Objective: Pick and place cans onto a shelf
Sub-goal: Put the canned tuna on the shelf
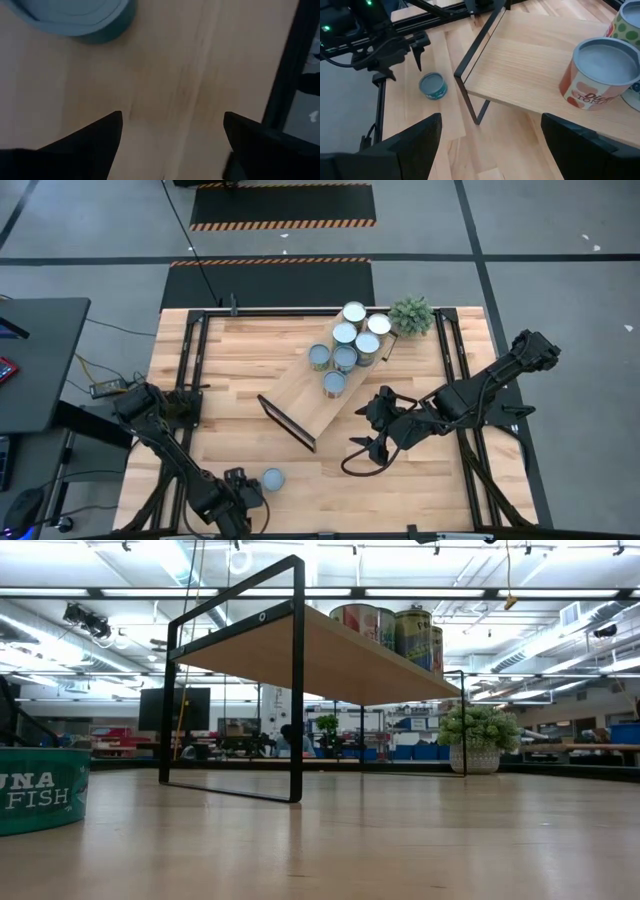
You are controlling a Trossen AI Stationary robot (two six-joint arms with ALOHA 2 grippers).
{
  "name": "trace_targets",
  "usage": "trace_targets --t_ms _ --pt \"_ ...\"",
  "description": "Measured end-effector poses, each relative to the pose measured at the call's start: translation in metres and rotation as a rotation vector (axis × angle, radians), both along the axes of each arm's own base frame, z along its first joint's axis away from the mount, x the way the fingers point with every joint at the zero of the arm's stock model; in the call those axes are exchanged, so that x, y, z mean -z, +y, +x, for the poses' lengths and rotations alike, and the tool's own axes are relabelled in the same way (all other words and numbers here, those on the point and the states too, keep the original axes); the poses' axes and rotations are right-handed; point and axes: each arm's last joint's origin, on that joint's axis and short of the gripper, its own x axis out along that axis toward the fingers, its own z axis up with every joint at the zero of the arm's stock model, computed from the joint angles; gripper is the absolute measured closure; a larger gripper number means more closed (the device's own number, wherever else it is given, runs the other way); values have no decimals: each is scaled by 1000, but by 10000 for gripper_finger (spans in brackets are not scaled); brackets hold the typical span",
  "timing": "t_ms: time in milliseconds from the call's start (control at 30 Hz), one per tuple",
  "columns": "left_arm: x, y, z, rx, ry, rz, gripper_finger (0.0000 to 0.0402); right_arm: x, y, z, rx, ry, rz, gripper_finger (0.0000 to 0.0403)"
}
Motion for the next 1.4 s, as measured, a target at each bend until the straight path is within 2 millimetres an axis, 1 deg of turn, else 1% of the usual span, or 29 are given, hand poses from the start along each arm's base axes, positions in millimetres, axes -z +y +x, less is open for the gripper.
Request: trace_targets --t_ms 200,400,533,667,800,900,1000,1200,1400 --pt "0 1 0 -1 -6 16 47 -1 0 0 -1 -6 5 54" --pt "-1 3 2 -22 -99 93 47 -1 1 1 -1 -13 9 54" --pt "-1 8 2 -43 -147 167 47 -2 1 2 -1 -27 17 54" --pt "3 15 7 -69 -162 195 47 -3 2 2 -5 -33 20 54" --pt "10 24 15 -116 -178 180 47 -3 3 2 -6 -39 23 54" --pt "15 33 22 -190 -179 169 47 -4 3 2 -9 -46 26 54" --pt "15 39 31 -220 -206 156 47 -4 4 2 -11 -45 25 54" --pt "12 43 49 -143 -284 142 47 -4 3 2 -10 -45 24 54" --pt "11 52 59 -151 -295 156 51 -4 3 2 -10 -45 25 54"
